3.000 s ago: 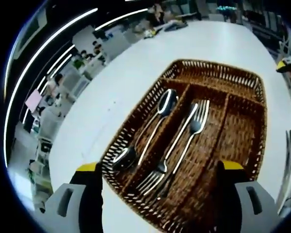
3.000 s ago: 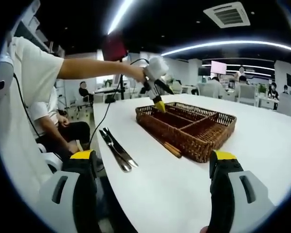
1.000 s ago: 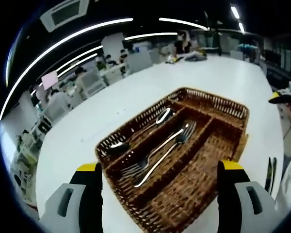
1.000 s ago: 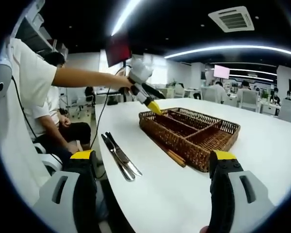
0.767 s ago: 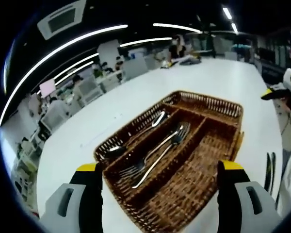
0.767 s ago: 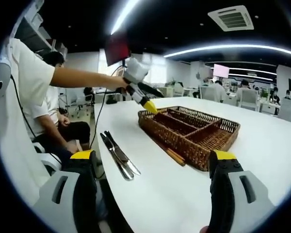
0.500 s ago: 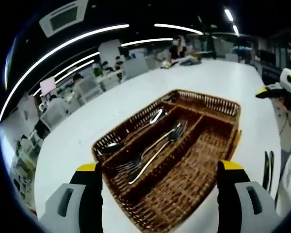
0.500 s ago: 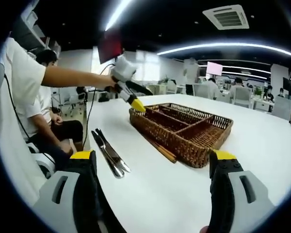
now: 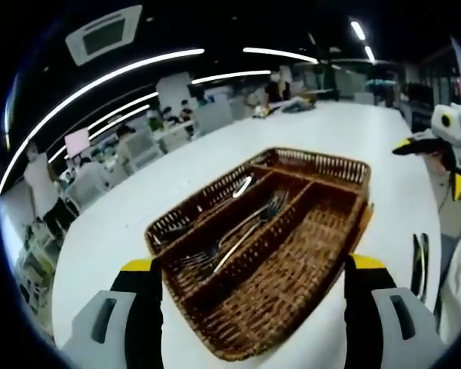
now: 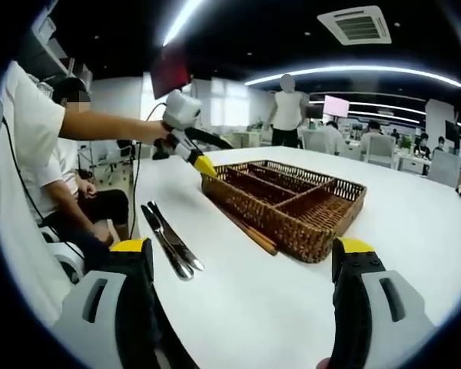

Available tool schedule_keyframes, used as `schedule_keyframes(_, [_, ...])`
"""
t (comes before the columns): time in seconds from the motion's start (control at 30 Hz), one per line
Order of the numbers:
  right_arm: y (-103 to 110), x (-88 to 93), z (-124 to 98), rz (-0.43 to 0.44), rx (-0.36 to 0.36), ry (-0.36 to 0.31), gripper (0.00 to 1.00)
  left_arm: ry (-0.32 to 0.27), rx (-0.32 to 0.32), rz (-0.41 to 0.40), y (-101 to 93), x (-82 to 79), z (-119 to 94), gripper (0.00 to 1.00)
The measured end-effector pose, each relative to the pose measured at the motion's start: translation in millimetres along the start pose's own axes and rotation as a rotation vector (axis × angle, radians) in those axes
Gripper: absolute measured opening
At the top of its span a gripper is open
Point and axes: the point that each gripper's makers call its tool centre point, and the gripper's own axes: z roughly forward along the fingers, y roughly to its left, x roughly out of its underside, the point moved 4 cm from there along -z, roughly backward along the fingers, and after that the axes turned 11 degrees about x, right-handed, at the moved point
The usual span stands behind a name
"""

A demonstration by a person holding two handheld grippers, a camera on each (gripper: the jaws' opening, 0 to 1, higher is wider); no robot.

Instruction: Arrange the knives, forks, and spoons in their matching storage slots by inserting each utensil handle-first until every utensil is classified and aligned in the correct compartment

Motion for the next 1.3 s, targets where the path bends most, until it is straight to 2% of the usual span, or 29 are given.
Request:
schedule_keyframes(0.2, [0,0.1,1,0.0,0.003,0.001,1.0,-0.006,-0.006,-0.006,8.0,0.6,-2,1.0])
schedule_keyframes(0.3, [-4,-3.0,0,-0.009,0.008,-0.004,1.0,-0.053,-0.025,-0.007,10.9,-2.2,-8,1.0])
schedule_keyframes(0.63, [-8,-4.5,0,0.006,0.02,-0.012,1.0,-0.098,-0.029,-0.026,16.7,-0.1,-15,1.0])
schedule_keyframes(0.7, [-8,-6.7,0,0.005,0.02,-0.022,1.0,-0.114,-0.039,-0.041,11.6,0.4,-20,1.0])
schedule_keyframes(0.8, [-9,-8.0,1,0.002,0.023,-0.025,1.0,-0.154,-0.042,-0.104,14.8,1.3,-25,1.0])
schedule_keyframes(1.03, [-8,-10.2,5,0.016,0.013,-0.028,1.0,-0.175,-0.075,-0.05,10.9,3.2,-37,1.0])
schedule_keyframes(1.3, [-8,-12.1,8,0.024,0.014,-0.027,1.0,-0.187,-0.063,-0.065,-1.5,8.4,-41,1.0])
